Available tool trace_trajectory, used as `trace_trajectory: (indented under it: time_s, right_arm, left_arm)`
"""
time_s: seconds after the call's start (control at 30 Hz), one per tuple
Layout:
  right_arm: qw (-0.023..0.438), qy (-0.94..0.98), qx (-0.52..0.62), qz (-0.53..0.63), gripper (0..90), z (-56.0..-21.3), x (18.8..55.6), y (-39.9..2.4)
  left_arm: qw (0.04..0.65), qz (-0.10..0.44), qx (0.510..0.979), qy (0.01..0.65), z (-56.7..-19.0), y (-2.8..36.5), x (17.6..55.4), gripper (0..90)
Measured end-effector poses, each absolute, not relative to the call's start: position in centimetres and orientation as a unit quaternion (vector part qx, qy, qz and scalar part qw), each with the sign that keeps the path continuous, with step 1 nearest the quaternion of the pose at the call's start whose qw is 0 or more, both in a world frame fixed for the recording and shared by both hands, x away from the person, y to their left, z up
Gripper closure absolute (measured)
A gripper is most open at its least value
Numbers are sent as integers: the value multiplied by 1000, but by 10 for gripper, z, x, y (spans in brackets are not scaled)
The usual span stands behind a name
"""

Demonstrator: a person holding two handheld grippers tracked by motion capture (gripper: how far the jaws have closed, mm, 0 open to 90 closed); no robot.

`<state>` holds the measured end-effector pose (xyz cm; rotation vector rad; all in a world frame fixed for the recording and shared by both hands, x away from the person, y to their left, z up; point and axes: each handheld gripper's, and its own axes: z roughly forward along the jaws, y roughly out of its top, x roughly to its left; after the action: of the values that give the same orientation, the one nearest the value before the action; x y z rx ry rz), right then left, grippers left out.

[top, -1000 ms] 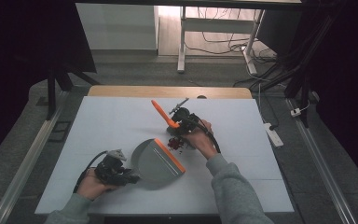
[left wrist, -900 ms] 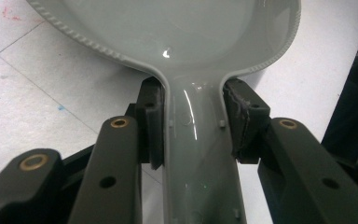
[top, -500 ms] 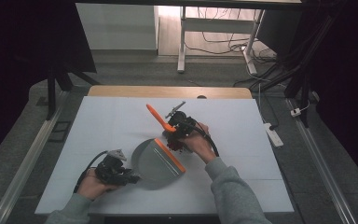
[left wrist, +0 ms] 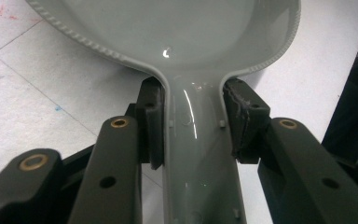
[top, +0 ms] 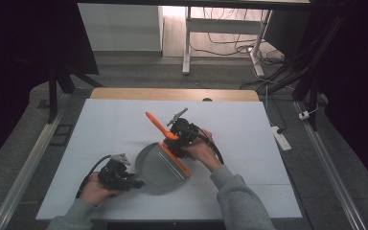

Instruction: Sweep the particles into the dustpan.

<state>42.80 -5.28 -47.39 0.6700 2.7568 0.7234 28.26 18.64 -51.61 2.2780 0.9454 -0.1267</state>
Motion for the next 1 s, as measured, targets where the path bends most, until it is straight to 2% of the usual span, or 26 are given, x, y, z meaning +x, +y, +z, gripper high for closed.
trace_trajectory:
  time_s: [1.0]
  right_arm:
    - [93, 934, 203, 279, 706, -471, 404, -37]
  left_arm:
    - [327, -49, 872, 361, -516, 186, 283, 614]
